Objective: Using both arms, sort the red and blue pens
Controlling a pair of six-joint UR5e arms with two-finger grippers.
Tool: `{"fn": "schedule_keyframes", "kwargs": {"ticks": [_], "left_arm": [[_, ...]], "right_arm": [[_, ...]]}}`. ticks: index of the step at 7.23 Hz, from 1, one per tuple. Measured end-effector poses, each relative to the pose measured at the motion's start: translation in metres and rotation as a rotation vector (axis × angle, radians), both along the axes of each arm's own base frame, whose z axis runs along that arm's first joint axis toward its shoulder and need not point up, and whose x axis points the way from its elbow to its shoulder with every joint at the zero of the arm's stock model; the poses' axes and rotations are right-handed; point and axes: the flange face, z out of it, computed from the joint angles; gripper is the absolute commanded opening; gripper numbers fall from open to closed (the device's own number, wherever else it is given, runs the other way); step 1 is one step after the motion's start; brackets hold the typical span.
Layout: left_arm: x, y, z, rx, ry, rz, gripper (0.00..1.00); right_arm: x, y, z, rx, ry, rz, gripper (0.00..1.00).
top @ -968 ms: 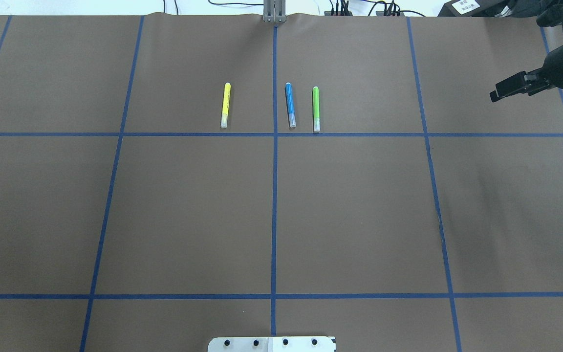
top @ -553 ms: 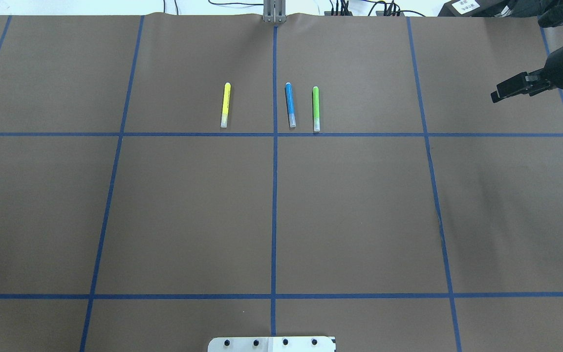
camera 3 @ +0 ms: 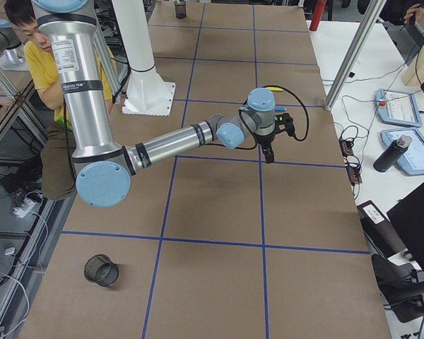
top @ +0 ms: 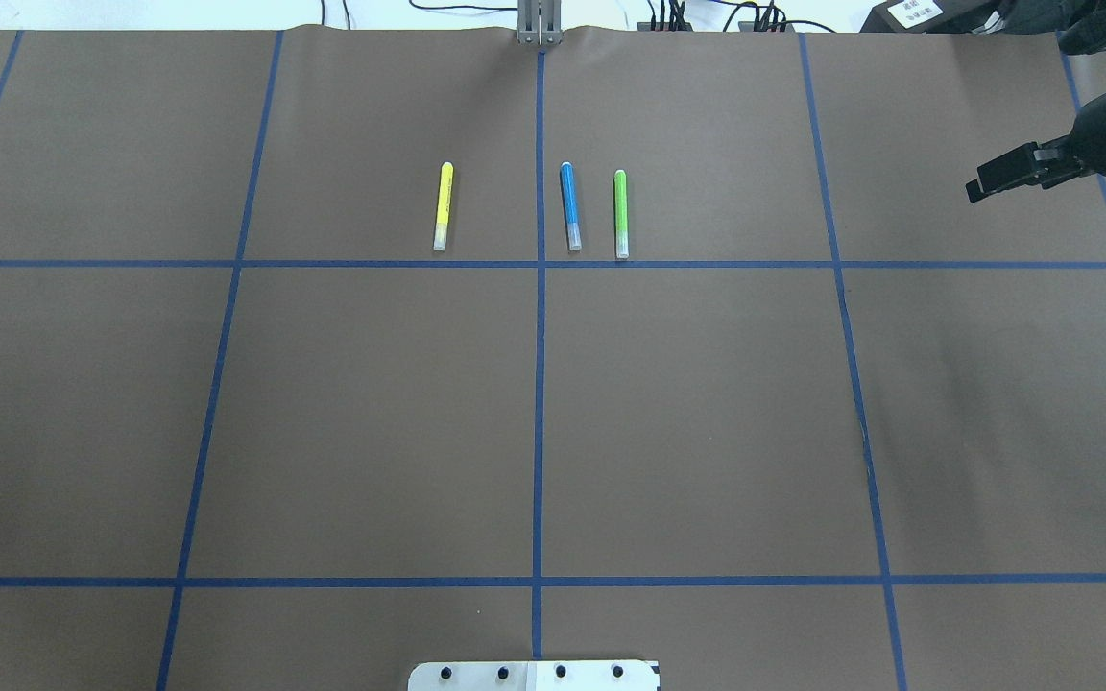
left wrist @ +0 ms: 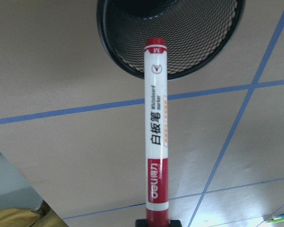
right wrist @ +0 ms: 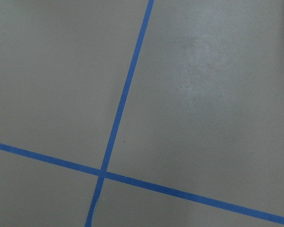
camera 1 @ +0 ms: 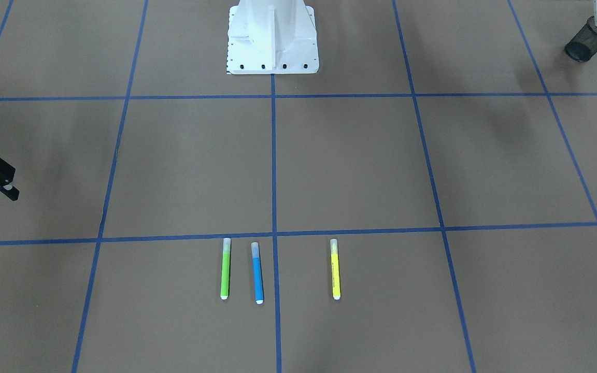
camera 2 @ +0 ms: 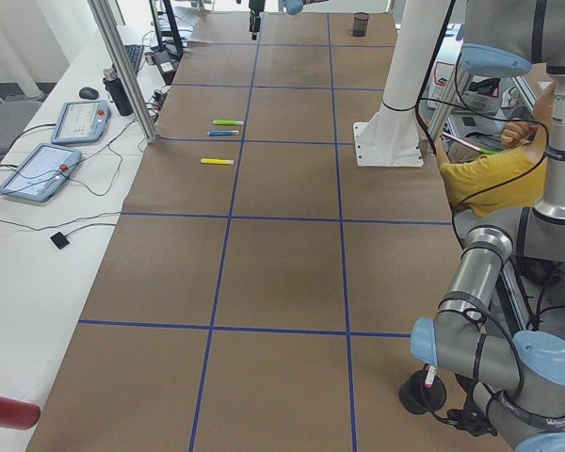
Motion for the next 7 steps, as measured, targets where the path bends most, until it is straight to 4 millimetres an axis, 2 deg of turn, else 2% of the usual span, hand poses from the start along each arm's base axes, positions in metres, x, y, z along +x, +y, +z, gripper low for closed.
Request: {"fn": "schedule_keyframes", "kwargs": {"ticks": [1, 3, 5, 6, 7], "left_arm": [[-0.002, -0.001, 0.003, 0.001, -0.004, 0.003, 0.0], [-0.007, -0.005, 0.029, 0.004, -0.01, 0.001, 0.0], [-0.018, -0.011, 0.042, 0.013, -0.023, -0.011, 0.09], [-0.02, -0.009, 0.044, 0.02, -0.032, -0.027, 0.42], [-0.019, -0.008, 0.046, 0.023, -0.036, -0.038, 0.5]], "right_arm": [[0.0, 0.0, 0.0, 0.0, 0.001, 0.001, 1.0], [0.0, -0.001, 0.001, 0.0, 0.004, 0.004, 1.0], [0.0, -0.001, 0.0, 0.001, 0.005, 0.005, 1.0], [0.0, -0.001, 0.0, 0.001, 0.005, 0.006, 1.0], [0.0, -0.002, 0.0, 0.002, 0.005, 0.006, 1.0]]}}
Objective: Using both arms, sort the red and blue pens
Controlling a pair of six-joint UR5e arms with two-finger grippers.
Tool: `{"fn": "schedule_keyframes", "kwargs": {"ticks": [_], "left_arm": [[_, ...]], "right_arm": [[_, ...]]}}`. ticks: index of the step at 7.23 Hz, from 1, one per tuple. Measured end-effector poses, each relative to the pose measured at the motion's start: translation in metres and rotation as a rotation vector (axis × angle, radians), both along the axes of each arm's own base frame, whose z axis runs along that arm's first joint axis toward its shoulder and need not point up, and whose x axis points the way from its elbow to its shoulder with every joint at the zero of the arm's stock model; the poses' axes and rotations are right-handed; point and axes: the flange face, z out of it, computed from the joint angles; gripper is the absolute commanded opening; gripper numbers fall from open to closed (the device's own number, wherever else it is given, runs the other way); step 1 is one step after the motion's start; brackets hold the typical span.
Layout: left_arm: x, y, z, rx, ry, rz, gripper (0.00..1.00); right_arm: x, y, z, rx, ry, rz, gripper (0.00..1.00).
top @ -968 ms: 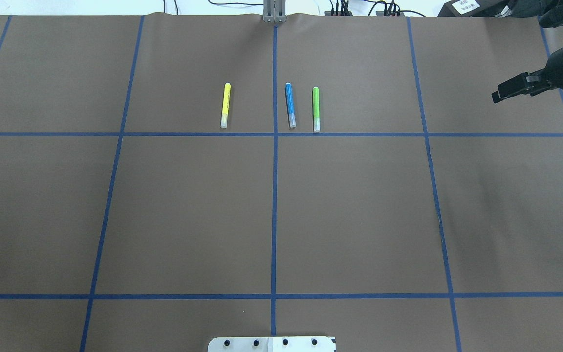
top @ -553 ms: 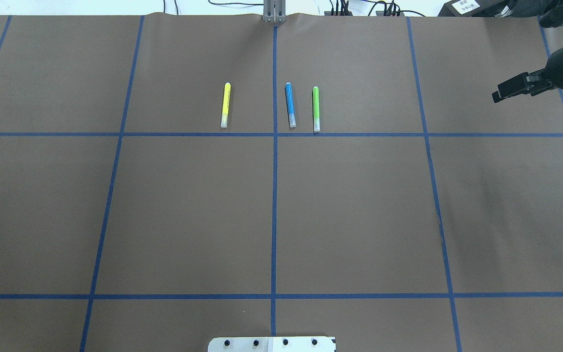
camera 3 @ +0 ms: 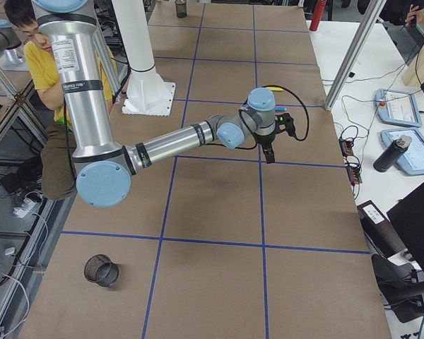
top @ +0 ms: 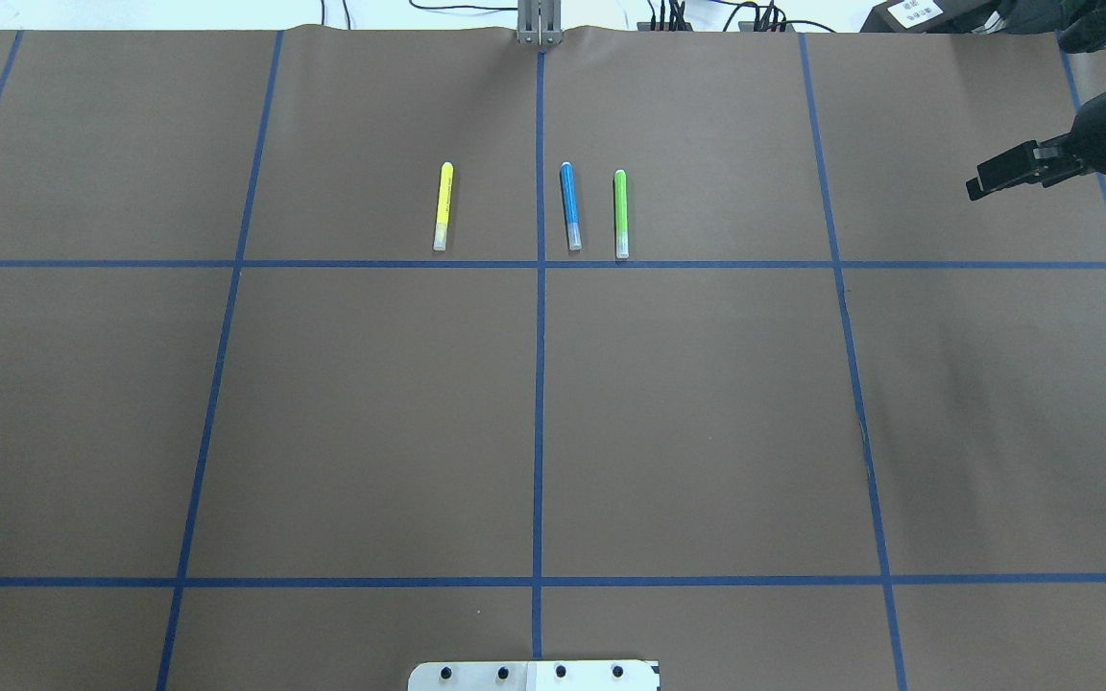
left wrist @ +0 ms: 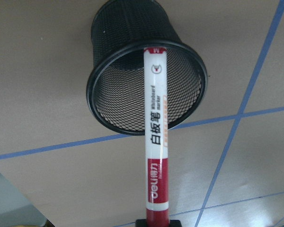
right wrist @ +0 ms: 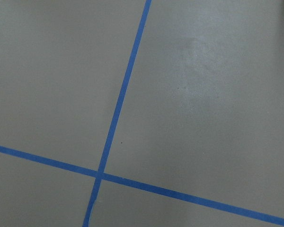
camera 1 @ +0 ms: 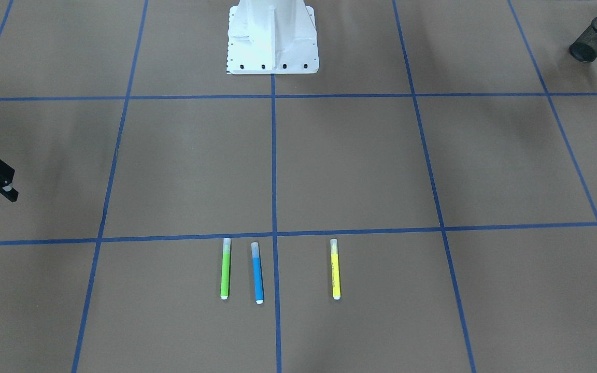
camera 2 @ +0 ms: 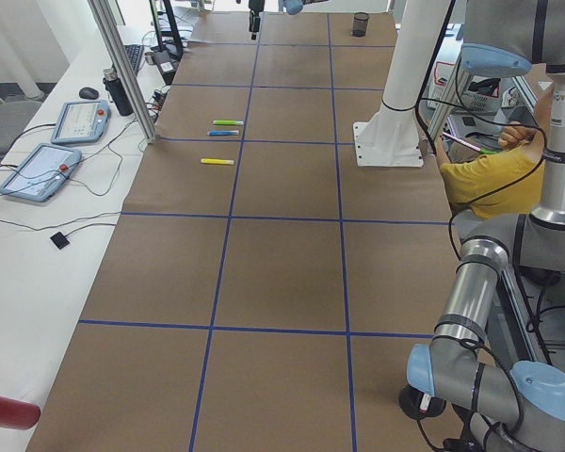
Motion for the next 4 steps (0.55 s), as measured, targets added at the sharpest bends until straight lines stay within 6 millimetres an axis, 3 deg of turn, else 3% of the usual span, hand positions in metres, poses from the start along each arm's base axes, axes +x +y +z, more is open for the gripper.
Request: {"fn": "schedule_keyframes", "kwargs": {"ticks": [1, 4], "left_arm": [[0.0003, 0.0009, 0.0006, 0.001, -0.001, -0.005, 1.0], [-0.0021, -0.0003, -0.0004, 0.007, -0.007, -0.008, 1.0]], "right_arm": [[0.0, -0.0002, -0.0001, 0.0, 0.0, 0.0, 1.0], [-0.0003, -0.0009, 0.0005, -0.001, 0.0, 0.0, 1.0]]}}
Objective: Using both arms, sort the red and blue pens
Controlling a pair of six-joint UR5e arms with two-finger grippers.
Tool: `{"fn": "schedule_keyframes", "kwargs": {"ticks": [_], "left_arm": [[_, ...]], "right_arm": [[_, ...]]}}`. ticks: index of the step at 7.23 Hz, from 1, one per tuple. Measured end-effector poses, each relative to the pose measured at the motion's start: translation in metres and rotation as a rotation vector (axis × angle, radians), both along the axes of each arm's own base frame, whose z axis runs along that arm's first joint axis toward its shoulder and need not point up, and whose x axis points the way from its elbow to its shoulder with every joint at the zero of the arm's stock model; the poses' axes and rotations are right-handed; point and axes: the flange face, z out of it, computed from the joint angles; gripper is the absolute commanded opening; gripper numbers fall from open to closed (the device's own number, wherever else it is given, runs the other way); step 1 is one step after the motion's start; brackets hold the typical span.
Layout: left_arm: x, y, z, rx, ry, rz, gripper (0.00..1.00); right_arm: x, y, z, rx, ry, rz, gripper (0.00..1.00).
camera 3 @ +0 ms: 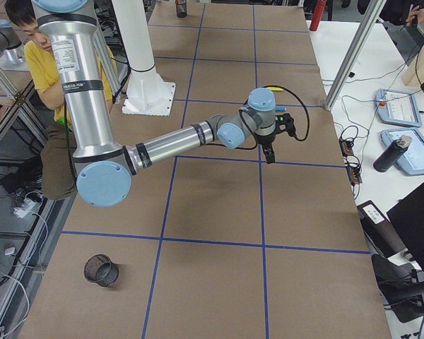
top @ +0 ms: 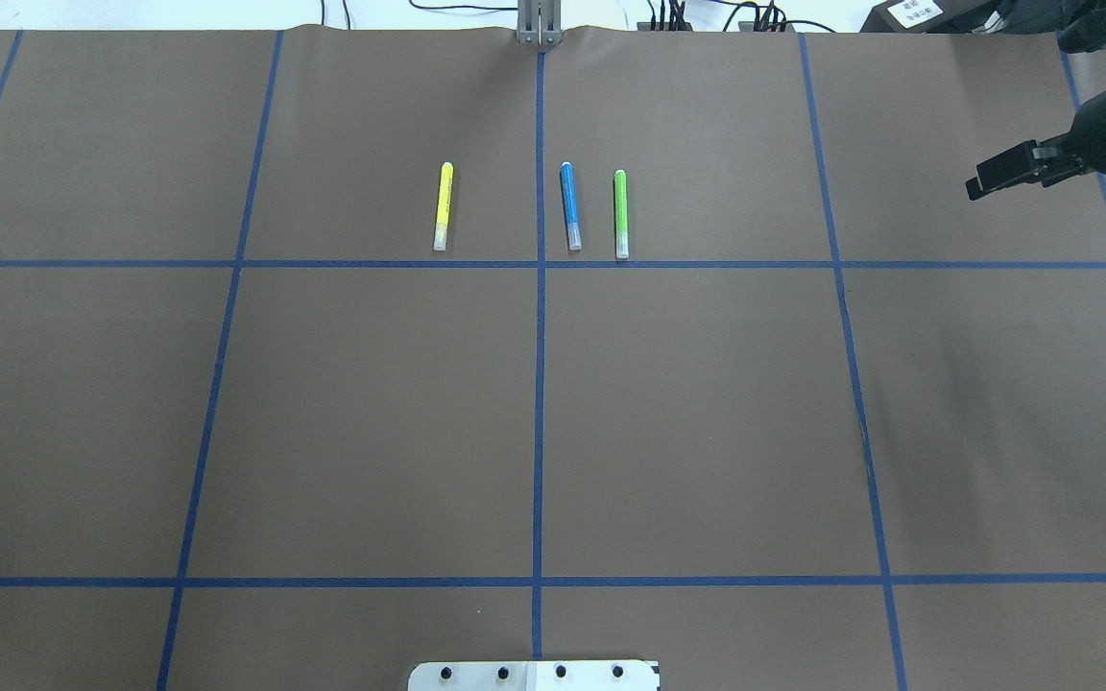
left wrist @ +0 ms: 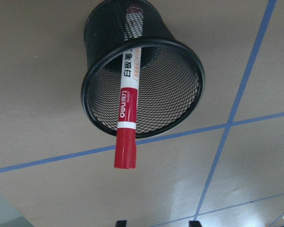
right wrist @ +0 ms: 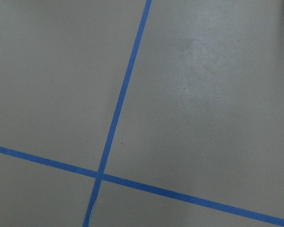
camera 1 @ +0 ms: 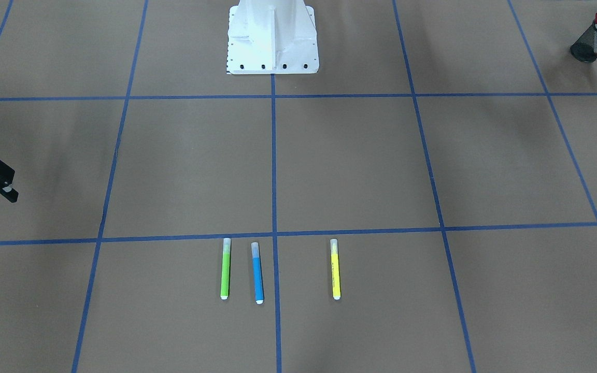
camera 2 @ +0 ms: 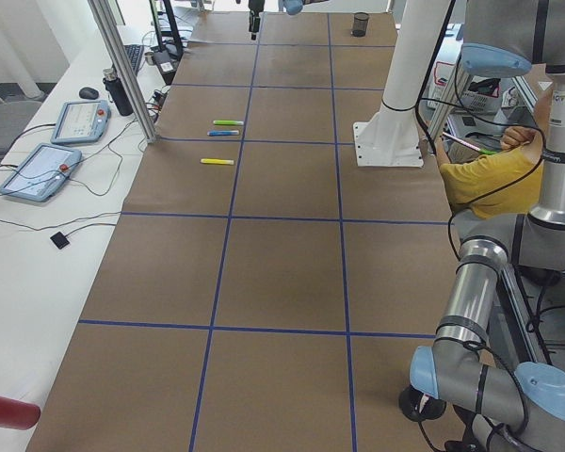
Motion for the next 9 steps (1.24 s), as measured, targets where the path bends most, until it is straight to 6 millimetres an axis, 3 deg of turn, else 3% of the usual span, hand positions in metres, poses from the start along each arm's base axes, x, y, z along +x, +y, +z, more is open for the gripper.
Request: {"fn": "schedule_keyframes", "kwargs": {"ticks": [3, 6, 9], "left_arm": [[-0.026, -0.018, -0.008, 0.05, -0.067, -0.009, 1.0], [-0.072, -0.05, -0.02, 0.225, -0.33, -0.005, 1.0], [-0.103, -0.114, -0.048, 0.473, -0.601, 0.123, 1.0]], "right_arm": [[-0.001, -0.001, 0.001, -0.003, 0.001, 0.0, 1.0], [-0.002, -0.003, 0.002, -0.008, 0.003, 0.004, 1.0], [-0.002, -0.003, 0.001, -0.015, 0.0, 0.009, 1.0]]}}
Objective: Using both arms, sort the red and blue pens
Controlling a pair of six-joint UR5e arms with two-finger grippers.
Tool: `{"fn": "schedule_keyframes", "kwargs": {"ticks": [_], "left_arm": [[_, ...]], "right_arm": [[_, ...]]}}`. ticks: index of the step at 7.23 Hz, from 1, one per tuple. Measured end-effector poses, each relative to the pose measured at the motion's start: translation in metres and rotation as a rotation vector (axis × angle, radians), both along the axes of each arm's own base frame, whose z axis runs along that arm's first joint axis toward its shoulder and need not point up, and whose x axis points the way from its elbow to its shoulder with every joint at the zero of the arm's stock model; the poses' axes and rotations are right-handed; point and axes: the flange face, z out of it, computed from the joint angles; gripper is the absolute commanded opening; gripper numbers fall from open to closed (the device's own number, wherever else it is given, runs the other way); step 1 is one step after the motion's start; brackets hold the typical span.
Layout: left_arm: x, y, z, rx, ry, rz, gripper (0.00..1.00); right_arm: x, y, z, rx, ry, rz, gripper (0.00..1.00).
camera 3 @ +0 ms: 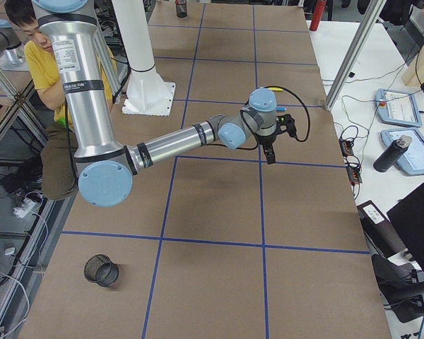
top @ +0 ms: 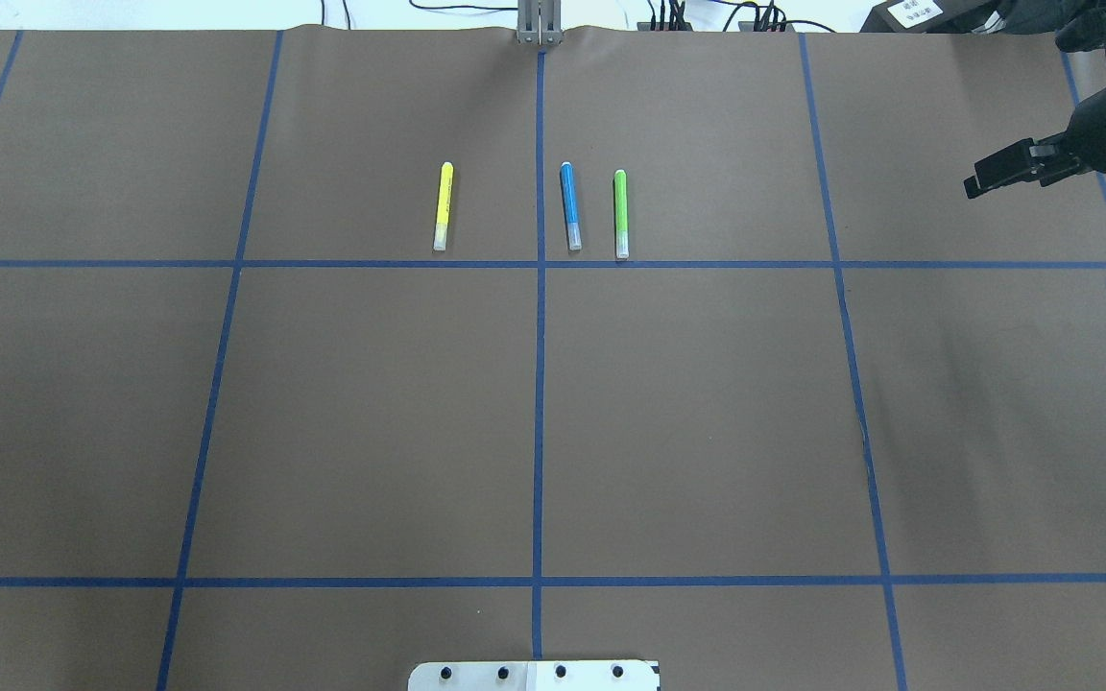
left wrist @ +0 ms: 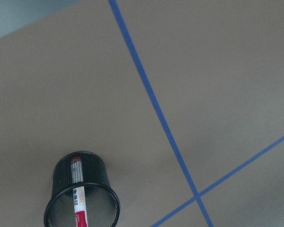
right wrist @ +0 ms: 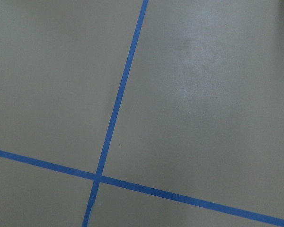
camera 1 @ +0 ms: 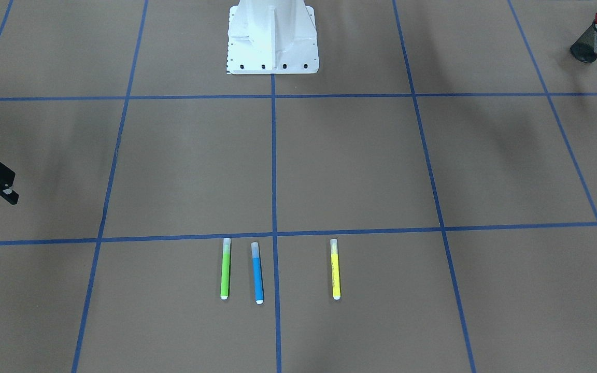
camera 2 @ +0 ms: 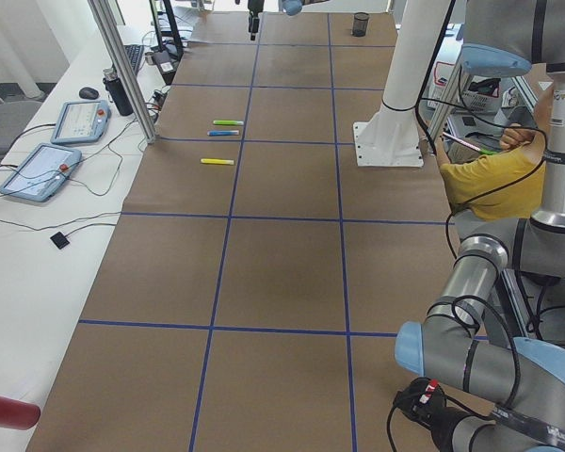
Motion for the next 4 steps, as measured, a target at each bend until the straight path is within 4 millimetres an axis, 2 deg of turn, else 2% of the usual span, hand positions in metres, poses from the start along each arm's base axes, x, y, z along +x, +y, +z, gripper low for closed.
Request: {"fn": "schedule_keyframes", "kwargs": {"ticks": [2, 4], "left_arm": [[0.001, -0.059, -0.025, 0.16, -0.153, 0.149, 1.0], [0.025, -0.123, -0.066, 0.33, -0.263, 0.336, 1.0]], "right_arm": [[0.0, 0.0, -0.001, -0.012, -0.006, 0.01, 1.0], [0.0, 0.001, -0.004, -0.024, -0.013, 0.022, 1.0]]}}
